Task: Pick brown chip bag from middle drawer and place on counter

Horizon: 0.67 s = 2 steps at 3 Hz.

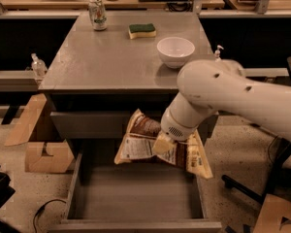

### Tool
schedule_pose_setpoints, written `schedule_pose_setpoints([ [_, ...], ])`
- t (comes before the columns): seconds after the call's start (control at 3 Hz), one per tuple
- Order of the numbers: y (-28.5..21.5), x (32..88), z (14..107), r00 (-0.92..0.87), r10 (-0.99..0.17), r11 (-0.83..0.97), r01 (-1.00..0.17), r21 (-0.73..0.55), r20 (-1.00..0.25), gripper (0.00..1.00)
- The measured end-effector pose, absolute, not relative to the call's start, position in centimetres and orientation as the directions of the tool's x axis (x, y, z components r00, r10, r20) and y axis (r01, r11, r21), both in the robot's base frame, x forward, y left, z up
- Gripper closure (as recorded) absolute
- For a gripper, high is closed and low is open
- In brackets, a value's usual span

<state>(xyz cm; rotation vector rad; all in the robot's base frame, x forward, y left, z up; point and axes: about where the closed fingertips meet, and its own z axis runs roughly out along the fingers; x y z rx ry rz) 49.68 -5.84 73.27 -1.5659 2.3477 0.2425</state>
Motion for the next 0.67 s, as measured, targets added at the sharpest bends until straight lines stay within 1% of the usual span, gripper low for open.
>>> schedule_pose_setpoints([
  [0.33, -5.6, 50.5, 81.8, -0.348, -0.875, 0.403, -0.909, -0.107, -0.337, 1.0],
  [0.67, -4.6, 52.3, 86.6, -0.34, -0.873, 0.409, -0.901, -0.144, -0.349, 1.0],
])
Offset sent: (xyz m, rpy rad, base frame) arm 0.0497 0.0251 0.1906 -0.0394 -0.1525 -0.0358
